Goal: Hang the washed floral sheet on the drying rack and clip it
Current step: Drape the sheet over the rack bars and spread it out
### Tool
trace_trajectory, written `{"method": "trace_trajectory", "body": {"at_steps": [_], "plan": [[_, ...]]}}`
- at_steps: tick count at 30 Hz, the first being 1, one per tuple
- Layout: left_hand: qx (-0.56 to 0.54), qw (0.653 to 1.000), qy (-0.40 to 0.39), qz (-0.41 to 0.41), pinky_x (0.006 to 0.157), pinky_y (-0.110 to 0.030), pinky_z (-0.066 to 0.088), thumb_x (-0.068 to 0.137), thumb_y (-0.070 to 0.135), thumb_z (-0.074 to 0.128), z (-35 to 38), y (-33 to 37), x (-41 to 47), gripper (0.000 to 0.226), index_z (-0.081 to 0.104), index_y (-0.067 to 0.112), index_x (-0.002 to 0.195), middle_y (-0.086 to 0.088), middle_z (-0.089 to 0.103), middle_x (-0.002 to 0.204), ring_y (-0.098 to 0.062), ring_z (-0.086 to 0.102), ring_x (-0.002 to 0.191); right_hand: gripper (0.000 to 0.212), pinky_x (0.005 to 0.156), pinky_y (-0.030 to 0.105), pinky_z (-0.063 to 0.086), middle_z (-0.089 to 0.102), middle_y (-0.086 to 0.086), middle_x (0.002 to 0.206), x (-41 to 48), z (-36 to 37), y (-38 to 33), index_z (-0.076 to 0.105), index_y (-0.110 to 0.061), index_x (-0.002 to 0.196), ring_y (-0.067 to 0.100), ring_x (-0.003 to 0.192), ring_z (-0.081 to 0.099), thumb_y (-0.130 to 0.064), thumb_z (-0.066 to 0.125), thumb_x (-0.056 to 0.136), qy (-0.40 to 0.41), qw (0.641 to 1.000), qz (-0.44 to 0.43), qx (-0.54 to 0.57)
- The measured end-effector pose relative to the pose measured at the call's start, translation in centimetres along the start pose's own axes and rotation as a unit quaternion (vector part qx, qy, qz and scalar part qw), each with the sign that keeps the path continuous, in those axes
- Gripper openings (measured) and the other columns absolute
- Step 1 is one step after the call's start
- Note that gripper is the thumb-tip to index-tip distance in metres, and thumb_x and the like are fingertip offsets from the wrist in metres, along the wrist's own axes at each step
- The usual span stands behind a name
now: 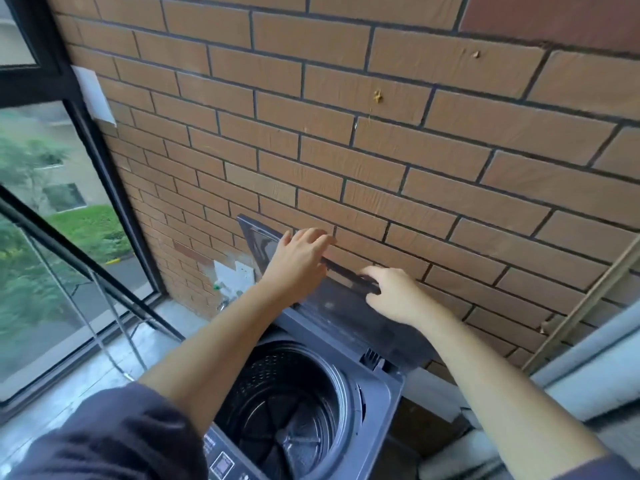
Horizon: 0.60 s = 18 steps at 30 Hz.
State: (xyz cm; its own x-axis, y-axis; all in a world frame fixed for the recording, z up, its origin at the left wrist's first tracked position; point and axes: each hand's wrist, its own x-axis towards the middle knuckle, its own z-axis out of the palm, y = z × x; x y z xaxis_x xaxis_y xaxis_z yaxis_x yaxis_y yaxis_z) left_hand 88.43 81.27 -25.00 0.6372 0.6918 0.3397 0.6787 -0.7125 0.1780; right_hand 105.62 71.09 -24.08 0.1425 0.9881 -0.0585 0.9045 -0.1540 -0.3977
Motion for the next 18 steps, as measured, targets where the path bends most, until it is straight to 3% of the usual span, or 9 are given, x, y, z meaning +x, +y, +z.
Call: {"method": "trace_trajectory", "body": {"at_steps": [3, 7, 14, 18], "plan": [[-0.025, 0.998, -0.055, 0.003, 0.100, -0.040, 0.040, 0.089, 0.019, 0.051, -0.7, -1.6, -1.2, 0.034, 0.057, 0.022, 0.122, 0.001, 0.058, 0.127, -0.021, 0.053, 0.115, 0.061, 0.092, 0.029, 0.042, 0.051, 0.004, 0.134, -1.1, 0.6, -1.8, 0.042, -0.025, 0.140, 0.021, 0.117, 0.050, -0.010, 0.056, 0.083, -0.072, 0.997, -0.021, 0.026], [-0.036, 0.986, -0.164, 0.020, 0.081, -0.038, 0.052, 0.087, 0.022, 0.047, -1.2, -4.2, -3.9, 0.027, 0.065, 0.024, 0.106, 0.001, 0.069, 0.104, -0.024, 0.063, 0.094, 0.069, 0.085, 0.025, 0.040, 0.048, -0.002, 0.136, -2.1, 2.5, -3.8, 0.038, -0.027, 0.141, 0.015, 0.113, 0.050, -0.019, 0.066, 0.079, -0.136, 0.988, -0.024, 0.064], [-0.019, 0.927, -0.373, 0.029, 0.098, -0.036, 0.044, 0.088, 0.017, 0.047, -1.0, -5.7, -8.5, 0.044, 0.052, 0.026, 0.132, 0.001, 0.055, 0.130, -0.021, 0.048, 0.120, 0.086, 0.096, 0.040, 0.046, 0.038, -0.002, 0.134, -3.8, 10.3, -6.4, 0.030, -0.023, 0.144, 0.020, 0.120, 0.045, -0.031, 0.073, 0.070, -0.218, 0.976, -0.019, 0.013], [-0.052, 0.915, -0.400, 0.009, 0.087, -0.032, 0.048, 0.085, 0.009, 0.046, 2.0, -7.5, -11.2, 0.044, 0.058, 0.022, 0.125, 0.002, 0.060, 0.124, -0.018, 0.056, 0.107, 0.079, 0.093, 0.036, 0.044, 0.040, 0.001, 0.127, -5.4, 14.9, -7.3, 0.038, -0.017, 0.134, 0.022, 0.119, 0.043, -0.039, 0.073, 0.067, -0.204, 0.979, 0.004, -0.011]]}}
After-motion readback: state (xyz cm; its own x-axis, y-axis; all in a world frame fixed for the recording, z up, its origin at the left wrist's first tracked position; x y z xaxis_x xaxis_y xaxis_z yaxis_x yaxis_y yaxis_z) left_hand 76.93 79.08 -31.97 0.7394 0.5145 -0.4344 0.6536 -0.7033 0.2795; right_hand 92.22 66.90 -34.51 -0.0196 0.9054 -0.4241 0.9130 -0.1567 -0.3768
